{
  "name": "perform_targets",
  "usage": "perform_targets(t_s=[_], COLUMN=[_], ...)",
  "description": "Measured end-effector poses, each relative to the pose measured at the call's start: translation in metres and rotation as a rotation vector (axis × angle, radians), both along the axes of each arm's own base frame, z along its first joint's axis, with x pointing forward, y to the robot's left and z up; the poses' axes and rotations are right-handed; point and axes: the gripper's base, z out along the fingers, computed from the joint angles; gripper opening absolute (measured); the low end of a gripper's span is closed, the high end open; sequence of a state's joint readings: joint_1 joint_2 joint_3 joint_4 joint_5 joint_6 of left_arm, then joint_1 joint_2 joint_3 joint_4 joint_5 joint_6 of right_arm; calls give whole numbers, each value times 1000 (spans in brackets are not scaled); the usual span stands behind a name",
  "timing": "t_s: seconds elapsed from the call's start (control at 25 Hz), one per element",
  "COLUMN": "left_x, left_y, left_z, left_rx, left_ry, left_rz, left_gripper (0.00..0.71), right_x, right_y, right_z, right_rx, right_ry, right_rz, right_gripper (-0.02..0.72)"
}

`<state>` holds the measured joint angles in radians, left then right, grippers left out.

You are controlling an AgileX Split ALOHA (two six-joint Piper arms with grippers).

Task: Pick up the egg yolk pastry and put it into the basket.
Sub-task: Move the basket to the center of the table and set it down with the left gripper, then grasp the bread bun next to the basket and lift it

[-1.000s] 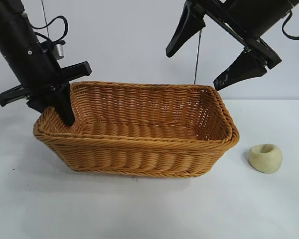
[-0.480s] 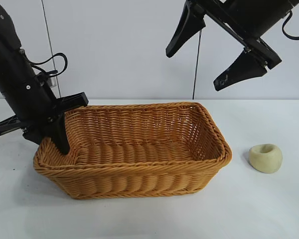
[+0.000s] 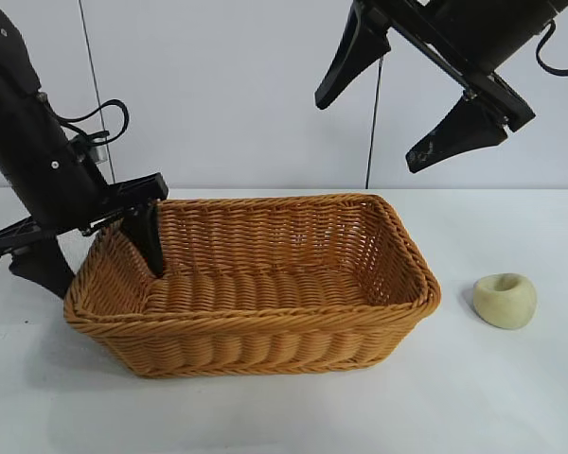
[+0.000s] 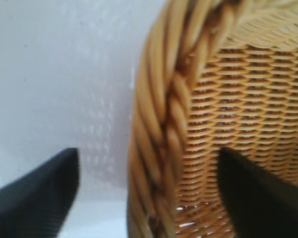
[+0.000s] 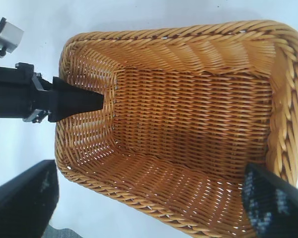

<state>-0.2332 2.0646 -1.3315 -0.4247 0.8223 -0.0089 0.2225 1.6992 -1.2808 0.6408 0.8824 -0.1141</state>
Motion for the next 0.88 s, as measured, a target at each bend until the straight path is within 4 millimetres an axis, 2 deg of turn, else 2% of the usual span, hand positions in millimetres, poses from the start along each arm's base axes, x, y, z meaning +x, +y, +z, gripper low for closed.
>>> perform_targets(t_s=[0.12,0.32,0.52,0.6,0.64,0.72,0.88], left_x=[4,16,33,35,41,46,52], left_y=[-2,-6,-2,0,4,9,32], left_z=[11,47,87,92,103,109,112], left_rx=[3,-5,79,103,156,209,295], left_ry=[18,32,-47,-64,-112,-146,-165], left_rz=[-38,-112,-169,-170,-170,-178,-157], left_gripper=[686,691,695,696,696,696,696], right_x=[0,0,0,0,0,0,0], right_y=[0,0,0,0,0,0,0], right_z=[0,0,0,0,0,0,0], right_rx=[0,0,0,0,0,0,0], right_ry=[0,0,0,0,0,0,0], right_rz=[0,0,0,0,0,0,0], right_gripper=[694,694,694,694,694,694,694])
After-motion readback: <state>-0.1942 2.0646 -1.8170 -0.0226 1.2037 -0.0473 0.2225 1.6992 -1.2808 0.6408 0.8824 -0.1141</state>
